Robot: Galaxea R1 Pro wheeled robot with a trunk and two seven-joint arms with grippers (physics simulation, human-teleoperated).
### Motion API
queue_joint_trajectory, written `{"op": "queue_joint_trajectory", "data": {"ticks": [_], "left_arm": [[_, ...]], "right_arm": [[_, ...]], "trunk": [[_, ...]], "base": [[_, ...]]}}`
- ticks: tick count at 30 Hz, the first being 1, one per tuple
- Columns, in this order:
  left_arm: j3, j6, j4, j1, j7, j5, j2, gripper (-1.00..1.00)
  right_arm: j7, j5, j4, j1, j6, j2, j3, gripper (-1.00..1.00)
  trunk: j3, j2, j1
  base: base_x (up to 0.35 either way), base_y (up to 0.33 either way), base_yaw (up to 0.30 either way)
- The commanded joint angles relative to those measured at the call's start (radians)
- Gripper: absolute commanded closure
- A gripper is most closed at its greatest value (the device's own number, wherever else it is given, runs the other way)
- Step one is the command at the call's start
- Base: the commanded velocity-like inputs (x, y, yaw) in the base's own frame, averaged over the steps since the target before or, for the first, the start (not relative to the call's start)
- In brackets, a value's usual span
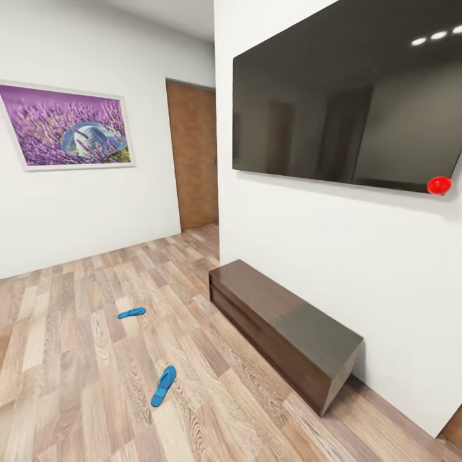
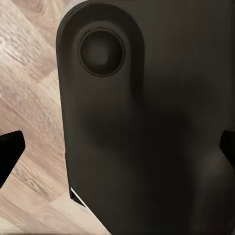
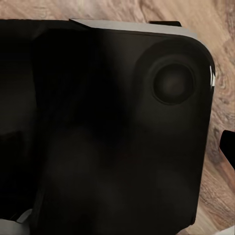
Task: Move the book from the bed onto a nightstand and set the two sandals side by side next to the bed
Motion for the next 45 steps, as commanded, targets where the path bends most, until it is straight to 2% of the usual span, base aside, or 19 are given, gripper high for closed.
{"op": "queue_joint_trajectory", "data": {"ticks": [1,28,45], "left_arm": [[0.000,0.000,0.000,-0.001,0.000,0.000,0.000,-1.00],[0.001,-0.004,-0.003,0.000,-0.001,0.003,-0.004,-1.00],[-0.003,-0.056,-0.006,0.000,-0.003,0.001,-0.006,-1.00]], "right_arm": [[0.000,0.001,0.000,0.000,-0.003,0.000,0.000,-1.00],[-0.002,0.003,-0.008,0.000,-0.003,0.009,0.000,-1.00],[-0.002,0.003,-0.009,0.000,-0.003,0.009,0.000,-1.00]], "trunk": [[-0.001,-0.001,0.000],[-0.001,-0.001,0.000],[-0.003,-0.001,0.000]], "base": [[0.000,0.000,0.221],[0.000,0.000,0.249],[0.000,0.000,0.256]]}}
